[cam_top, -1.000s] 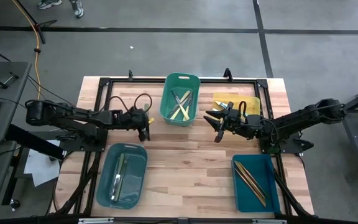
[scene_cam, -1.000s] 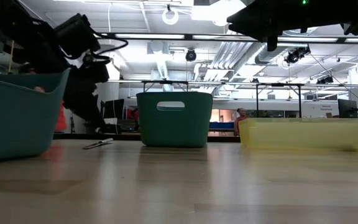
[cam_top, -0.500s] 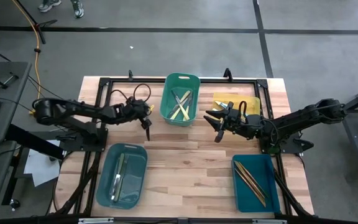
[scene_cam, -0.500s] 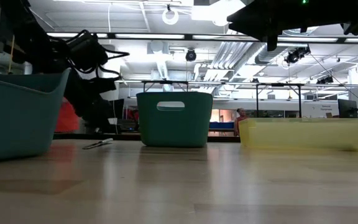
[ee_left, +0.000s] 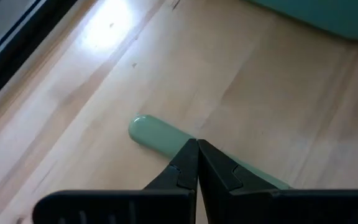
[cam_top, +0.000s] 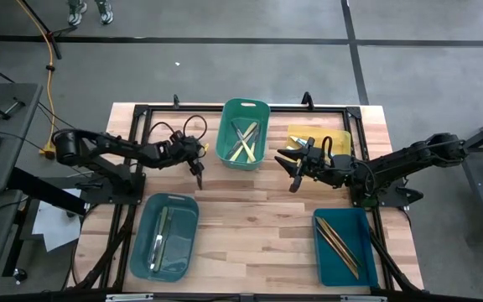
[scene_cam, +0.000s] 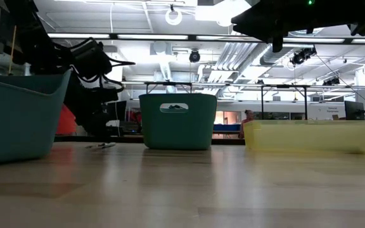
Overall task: Sort silverware by color (type)
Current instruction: Put the green knife into the left blue bin
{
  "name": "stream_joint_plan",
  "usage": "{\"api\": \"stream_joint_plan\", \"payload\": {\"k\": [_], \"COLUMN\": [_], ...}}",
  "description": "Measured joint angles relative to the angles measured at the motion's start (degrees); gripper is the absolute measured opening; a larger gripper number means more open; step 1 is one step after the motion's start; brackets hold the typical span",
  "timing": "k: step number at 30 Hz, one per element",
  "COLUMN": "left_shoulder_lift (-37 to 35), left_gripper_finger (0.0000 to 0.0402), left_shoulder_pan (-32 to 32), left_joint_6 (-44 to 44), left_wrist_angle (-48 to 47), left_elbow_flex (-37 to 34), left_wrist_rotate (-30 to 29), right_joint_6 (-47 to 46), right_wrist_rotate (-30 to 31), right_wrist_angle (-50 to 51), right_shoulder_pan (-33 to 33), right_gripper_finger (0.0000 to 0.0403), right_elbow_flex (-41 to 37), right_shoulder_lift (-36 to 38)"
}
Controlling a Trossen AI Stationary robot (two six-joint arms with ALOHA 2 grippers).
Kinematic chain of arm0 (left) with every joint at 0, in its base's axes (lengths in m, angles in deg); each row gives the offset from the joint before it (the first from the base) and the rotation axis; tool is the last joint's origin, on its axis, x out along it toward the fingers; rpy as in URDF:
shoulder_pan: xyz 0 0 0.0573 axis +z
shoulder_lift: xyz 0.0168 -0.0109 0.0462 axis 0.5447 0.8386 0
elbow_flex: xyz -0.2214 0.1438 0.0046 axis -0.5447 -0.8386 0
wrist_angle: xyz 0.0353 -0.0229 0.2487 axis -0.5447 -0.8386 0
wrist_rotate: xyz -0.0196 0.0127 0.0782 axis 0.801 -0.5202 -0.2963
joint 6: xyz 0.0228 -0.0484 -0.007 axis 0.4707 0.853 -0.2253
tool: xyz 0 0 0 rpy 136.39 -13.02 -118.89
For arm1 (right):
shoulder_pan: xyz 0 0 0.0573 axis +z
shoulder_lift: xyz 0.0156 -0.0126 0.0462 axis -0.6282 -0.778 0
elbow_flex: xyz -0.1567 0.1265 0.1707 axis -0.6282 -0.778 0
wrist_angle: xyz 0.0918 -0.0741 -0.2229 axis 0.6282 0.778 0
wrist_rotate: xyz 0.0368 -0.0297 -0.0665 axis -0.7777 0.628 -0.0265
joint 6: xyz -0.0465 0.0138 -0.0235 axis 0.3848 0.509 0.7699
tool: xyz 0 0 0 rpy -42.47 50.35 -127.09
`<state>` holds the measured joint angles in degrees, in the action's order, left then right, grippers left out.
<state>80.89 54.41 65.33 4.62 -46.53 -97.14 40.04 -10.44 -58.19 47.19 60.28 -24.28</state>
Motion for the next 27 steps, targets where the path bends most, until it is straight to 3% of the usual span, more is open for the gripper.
{"api": "stream_joint_plan", "payload": {"k": [14, 27], "left_shoulder_lift": [0.75, 0.87], "left_gripper_finger": [0.0000, 0.0000], "left_shoulder_pan": [-4.85, -16.02], "left_joint_6": [8.72, 18.69], "left_wrist_angle": [-1.41, -1.31], "left_elbow_flex": [0.14, 0.02], "left_wrist_rotate": [8.36, 8.17], "right_joint_6": [-0.01, -0.01], "right_wrist_rotate": [0.00, 0.00], "right_wrist_angle": [0.38, 0.38], "right_shoulder_pan": [0.00, 0.00], "right_gripper_finger": [0.0114, 0.0114], "right_elbow_flex": [0.00, 0.00], "right_shoulder_lift": [0.00, 0.00]}}
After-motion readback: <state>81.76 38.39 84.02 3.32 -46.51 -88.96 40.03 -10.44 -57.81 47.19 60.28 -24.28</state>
